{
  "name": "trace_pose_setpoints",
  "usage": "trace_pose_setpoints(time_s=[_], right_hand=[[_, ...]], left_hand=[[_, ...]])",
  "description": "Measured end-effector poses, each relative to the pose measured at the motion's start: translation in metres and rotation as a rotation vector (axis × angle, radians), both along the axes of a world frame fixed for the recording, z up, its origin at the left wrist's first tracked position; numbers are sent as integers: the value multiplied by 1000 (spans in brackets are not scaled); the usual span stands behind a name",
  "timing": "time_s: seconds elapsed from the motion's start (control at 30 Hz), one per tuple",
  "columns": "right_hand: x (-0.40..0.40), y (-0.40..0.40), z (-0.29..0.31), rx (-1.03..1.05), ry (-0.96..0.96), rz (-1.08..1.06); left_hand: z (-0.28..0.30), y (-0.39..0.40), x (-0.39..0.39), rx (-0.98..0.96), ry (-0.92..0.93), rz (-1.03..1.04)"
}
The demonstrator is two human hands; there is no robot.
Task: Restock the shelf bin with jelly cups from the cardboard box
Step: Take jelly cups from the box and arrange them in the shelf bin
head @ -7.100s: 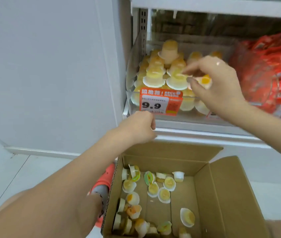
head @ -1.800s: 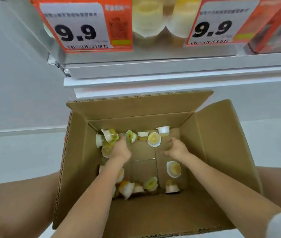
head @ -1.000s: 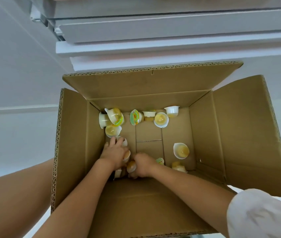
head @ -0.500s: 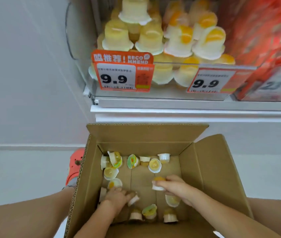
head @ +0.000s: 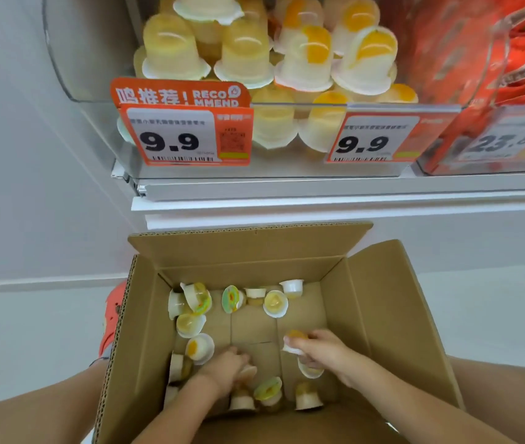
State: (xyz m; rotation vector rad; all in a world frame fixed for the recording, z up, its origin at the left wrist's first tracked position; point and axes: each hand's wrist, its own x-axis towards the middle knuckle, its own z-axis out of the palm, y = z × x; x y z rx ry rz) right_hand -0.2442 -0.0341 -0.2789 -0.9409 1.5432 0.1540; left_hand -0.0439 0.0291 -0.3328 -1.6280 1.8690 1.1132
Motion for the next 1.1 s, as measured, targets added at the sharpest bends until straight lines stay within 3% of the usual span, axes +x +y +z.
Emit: trace_pose_setpoints(time_s=[0.07, 0.2, 0.33, 0.4, 0.5, 0.63, 0.77, 0.83, 0.9, 0.97, 1.03, 1.1], right_hand=[[6, 3, -8, -2, 56, 4], [18, 11, -36, -93, 190, 210], [35, 6, -55, -283, 275, 213], [45, -5, -55, -458, 216, 114], [58, -27, -61, -668, 192, 326], [70, -44, -75, -678, 339, 527], [71, -44, -75, -682, 377, 568], [67, -41, -69, -661, 357, 514], [60, -38, -59, -621, 275, 316], [55, -36, -43, -522, 139, 70], [51, -40, -20, -413, -1, -45], [50, -47, 16, -357, -121, 18]], left_hand=[[-4, 2, 8, -18, 95, 194], [-13, 3, 23, -27, 184, 335], [-10, -22, 29, -296, 245, 917], [-6, -39, 26, -363, 250, 1040], [-8, -55, 21, -430, 35, 687], [-10, -73, 17, -424, -236, 381], [-20, -69, 16, -487, -318, 135], [-16, -66, 14, -465, -303, 120], [2, -65, 13, -401, -209, 324], [22, -66, 14, -329, -56, 682], [52, -76, 12, -85, 171, 1116], [97, -87, 9, 245, 474, 1459]])
